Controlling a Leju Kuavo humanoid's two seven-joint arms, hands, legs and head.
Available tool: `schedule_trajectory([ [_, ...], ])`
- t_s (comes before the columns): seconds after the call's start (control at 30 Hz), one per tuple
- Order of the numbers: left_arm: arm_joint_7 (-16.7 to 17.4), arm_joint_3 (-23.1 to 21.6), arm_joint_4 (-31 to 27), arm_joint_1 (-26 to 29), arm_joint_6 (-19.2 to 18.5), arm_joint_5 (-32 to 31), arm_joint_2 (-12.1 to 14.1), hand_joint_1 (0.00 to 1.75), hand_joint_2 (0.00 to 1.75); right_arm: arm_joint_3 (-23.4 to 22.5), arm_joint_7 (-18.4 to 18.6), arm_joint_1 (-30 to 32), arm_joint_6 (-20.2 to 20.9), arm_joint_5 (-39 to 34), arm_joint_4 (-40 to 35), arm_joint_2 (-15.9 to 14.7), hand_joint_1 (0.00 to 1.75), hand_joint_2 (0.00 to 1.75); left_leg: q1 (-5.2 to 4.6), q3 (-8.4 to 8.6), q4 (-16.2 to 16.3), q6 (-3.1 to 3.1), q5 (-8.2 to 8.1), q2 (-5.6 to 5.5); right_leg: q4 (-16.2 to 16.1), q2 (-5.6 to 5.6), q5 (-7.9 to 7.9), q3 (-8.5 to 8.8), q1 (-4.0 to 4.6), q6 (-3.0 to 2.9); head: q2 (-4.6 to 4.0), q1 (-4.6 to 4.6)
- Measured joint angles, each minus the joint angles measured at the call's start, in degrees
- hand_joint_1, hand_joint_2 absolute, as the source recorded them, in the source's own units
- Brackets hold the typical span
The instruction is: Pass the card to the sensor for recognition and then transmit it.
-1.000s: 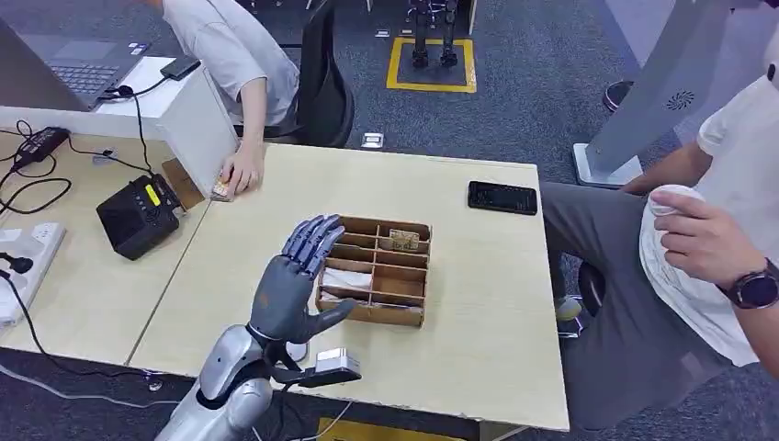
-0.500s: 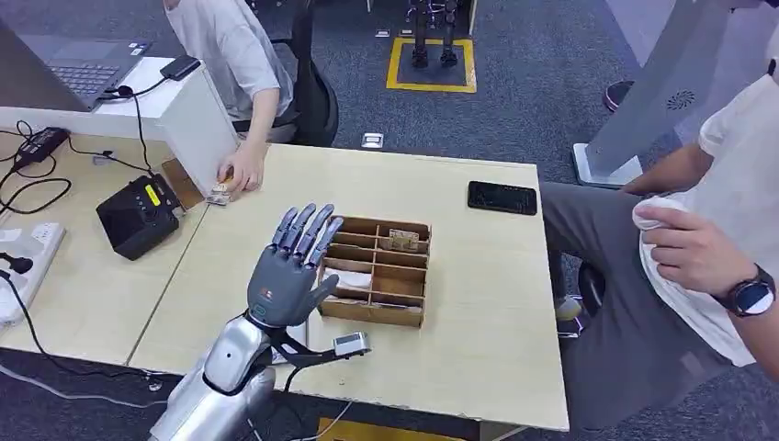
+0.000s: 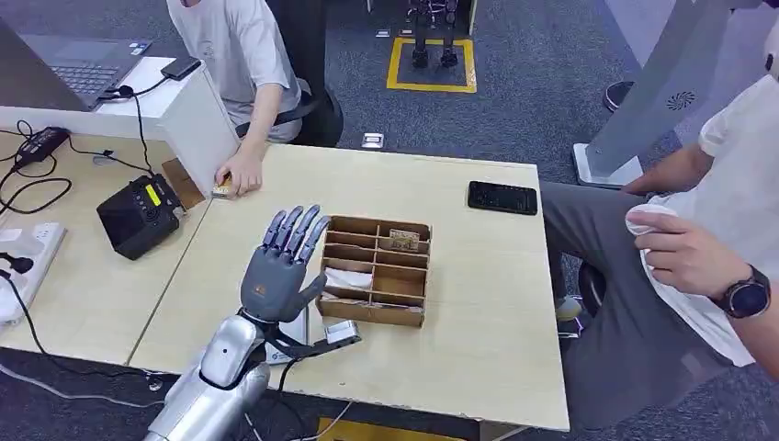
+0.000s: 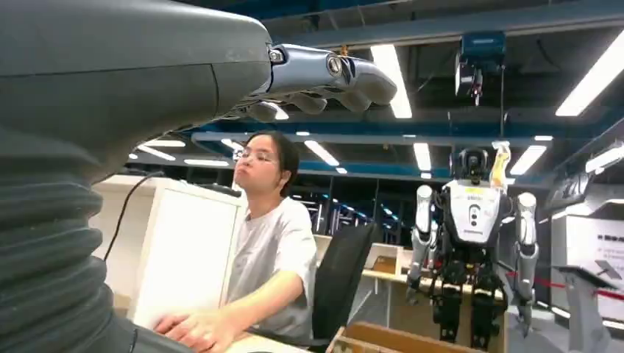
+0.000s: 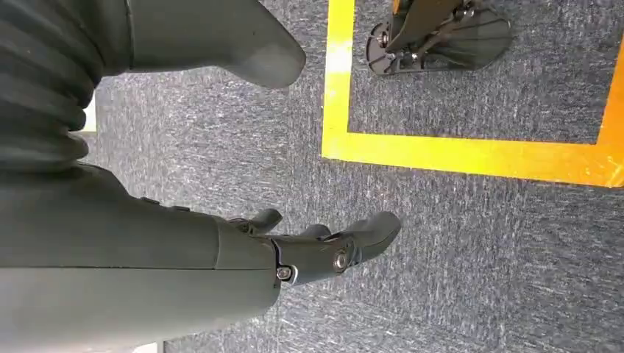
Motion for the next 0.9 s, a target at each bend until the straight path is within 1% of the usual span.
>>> schedule_trajectory([
  [0.4,-0.04,0.61,2.58,-0.19,-0.44,-0.39,0.09,0.00,1.75,0.00,-0.31,-0.01,0.35,0.02,0.00,0.00,0.00,1.75,0.00,0.00,0.00,0.00,0.00,0.00,0.00,0.00,0.00,0.00,0.00,0.00,0.00,0.00],
  [0.43,-0.26,0.61,2.71,-0.19,-0.90,-0.46,0.09,0.00,1.75,0.00,-0.31,-0.01,0.35,0.07,0.00,0.00,0.00,1.75,0.00,0.00,0.00,0.00,0.00,0.00,0.00,0.00,0.00,0.00,0.00,0.00,0.00,0.00],
  [0.53,-2.03,0.61,2.91,-0.20,-4.20,2.67,0.09,0.00,1.75,0.00,-0.31,0.00,0.52,0.07,0.00,0.00,0.00,1.75,0.00,0.00,0.00,0.00,0.00,0.00,0.00,0.00,0.00,0.00,0.00,0.00,0.00,0.02],
  [0.63,-2.47,0.61,3.02,-0.23,-5.00,3.56,0.11,0.00,1.75,0.00,-0.31,0.00,0.52,0.05,0.00,0.00,0.00,1.75,0.00,0.00,0.00,0.00,0.00,0.00,0.00,0.00,0.00,0.00,0.00,0.00,0.00,0.00],
  [0.77,-4.22,0.61,3.04,-0.56,-8.07,8.09,0.31,0.00,1.75,0.00,-0.31,-0.01,0.50,0.07,0.00,0.00,0.00,1.75,0.00,0.00,0.00,0.00,0.00,0.00,0.00,0.00,0.00,0.00,0.00,0.00,0.00,0.00],
  [0.9,-4.24,0.61,3.04,-1.06,-9.53,8.40,0.85,0.00,1.75,0.00,-0.31,-0.01,0.42,0.09,0.02,0.00,0.00,1.75,0.00,0.00,0.00,0.00,0.00,0.00,0.00,0.00,0.00,0.00,0.00,0.00,0.00,0.00],
])
